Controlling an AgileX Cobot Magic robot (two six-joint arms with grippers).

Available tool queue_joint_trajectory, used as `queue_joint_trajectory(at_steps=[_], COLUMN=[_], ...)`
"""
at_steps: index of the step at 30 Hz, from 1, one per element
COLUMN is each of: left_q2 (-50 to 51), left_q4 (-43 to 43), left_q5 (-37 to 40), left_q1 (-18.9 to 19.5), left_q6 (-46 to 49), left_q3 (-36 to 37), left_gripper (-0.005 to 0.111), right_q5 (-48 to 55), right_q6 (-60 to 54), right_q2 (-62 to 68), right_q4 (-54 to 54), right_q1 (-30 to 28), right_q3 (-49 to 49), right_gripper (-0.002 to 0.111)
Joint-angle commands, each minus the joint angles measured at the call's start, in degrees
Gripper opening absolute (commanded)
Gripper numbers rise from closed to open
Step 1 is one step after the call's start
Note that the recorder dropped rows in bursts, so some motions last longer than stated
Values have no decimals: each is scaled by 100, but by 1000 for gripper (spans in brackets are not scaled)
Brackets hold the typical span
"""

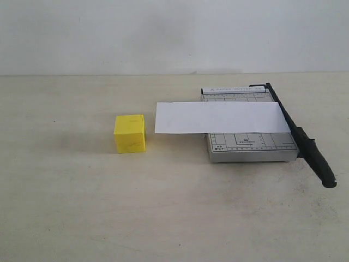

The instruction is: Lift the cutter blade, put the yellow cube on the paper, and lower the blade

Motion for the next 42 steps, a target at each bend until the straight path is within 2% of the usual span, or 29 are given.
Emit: queue_joint_trajectory(at_steps=[1,2,4,9,11,15,20,23,28,34,37,39,42], left_q2=[-15,-15,-15,-15,-15,-15,-15,-15,-15,-15,-15,-15,-15], left_q4=[20,20,20,20,20,20,20,20,20,20,20,20,20], left_q5=[-51,-51,-51,-51,-51,-51,-51,-51,-51,-51,-51,-41,-41], left_q1=[-26,-26,-26,-26,-26,-26,-26,-26,-26,-26,-26,-26,-26], left_q6=[-51,-51,-51,-51,-51,-51,-51,-51,-51,-51,-51,-51,-51], left_q3=[-20,-20,-20,-20,-20,-20,-20,-20,-20,-20,-20,-20,-20], left_gripper=[4,4,4,4,4,4,4,4,4,4,4,4,4], right_q5=[-1454,-1948,-2277,-639,-80,1440,2031,2573,2644,3049,2934,2869,2738], right_q6=[68,68,33,460,655,545,109,-370,-482,-766,-1021,-1334,-1309], right_q2=[-23,-23,407,3083,4308,5953,6911,7137,7171,7171,7184,7184,7184], right_q4=[101,-32,-686,-4457,-4877,-4876,-4099,-3938,-3909,-3900,-3900,-3882,-3700], right_q1=[1,1,1,1,1,1,72,225,417,416,416,416,416], right_q3=[-65,-234,-723,-2332,-2777,-3541,-3965,-4066,-4066,-4066,-4066,-4066,-4066], right_gripper=[0,0,0,0,0,0,2,6,5,5,6,15,41])
